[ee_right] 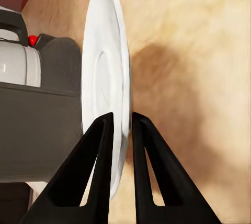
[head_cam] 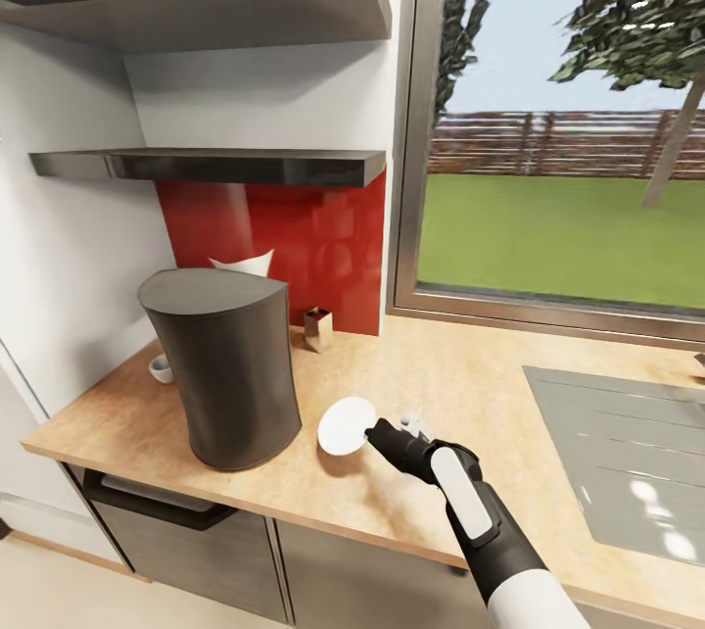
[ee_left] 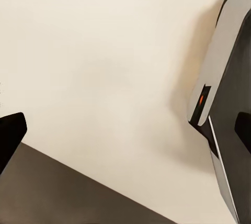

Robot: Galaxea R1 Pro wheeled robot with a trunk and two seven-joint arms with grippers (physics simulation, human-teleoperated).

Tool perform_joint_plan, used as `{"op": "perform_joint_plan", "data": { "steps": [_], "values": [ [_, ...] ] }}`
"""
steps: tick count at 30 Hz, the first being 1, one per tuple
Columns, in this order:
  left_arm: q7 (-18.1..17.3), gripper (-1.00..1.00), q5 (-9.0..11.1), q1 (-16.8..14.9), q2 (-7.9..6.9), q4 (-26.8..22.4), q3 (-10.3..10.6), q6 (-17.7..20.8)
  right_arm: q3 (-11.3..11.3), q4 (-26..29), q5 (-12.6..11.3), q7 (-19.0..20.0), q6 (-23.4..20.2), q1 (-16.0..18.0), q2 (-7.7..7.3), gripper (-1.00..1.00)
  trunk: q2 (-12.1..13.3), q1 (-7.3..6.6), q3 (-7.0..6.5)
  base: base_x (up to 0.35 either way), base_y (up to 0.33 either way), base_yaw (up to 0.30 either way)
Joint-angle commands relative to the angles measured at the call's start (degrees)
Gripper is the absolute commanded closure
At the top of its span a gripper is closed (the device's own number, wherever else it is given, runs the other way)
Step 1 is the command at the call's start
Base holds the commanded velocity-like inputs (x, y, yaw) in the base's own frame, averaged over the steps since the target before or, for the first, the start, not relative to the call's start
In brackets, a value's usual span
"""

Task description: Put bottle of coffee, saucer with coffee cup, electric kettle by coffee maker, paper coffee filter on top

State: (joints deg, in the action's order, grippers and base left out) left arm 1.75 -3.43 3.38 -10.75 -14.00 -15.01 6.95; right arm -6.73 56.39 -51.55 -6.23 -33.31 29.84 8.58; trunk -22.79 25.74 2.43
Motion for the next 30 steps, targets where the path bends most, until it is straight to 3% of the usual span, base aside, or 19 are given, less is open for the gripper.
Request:
{"op": "perform_joint_plan", "data": {
  "steps": [1, 8, 16, 30],
  "values": [
    [0.00, -1.00, -0.35, 0.05, 0.05, -0.25, -0.28, 0.43, -0.04, -0.01, -0.82, -0.36, -0.09, 0.05, 0.02, 1.00, -0.13, 0.04, 0.12, 0.000, 0.074, 0.000],
    [-0.01, -1.00, -0.35, 0.05, 0.03, -0.24, -0.28, 0.43, -0.08, -0.26, -0.83, -0.36, -0.09, 0.05, 0.17, 1.00, -0.13, 0.04, 0.12, 0.000, 0.120, 0.000],
    [-0.02, -1.00, -0.37, 0.05, 0.03, -0.29, -0.28, 0.43, -0.13, -3.06, -0.94, -0.36, 0.25, 0.05, 0.30, 1.00, -0.13, 0.04, 0.12, 0.000, 0.007, 0.000],
    [0.01, -1.00, -0.35, 0.05, 0.06, -0.30, -0.28, 0.43, -0.13, -3.31, -0.92, -0.36, 1.14, 0.05, 0.30, 1.00, -0.13, 0.04, 0.12, -0.009, 0.006, 0.000]
  ]
}}
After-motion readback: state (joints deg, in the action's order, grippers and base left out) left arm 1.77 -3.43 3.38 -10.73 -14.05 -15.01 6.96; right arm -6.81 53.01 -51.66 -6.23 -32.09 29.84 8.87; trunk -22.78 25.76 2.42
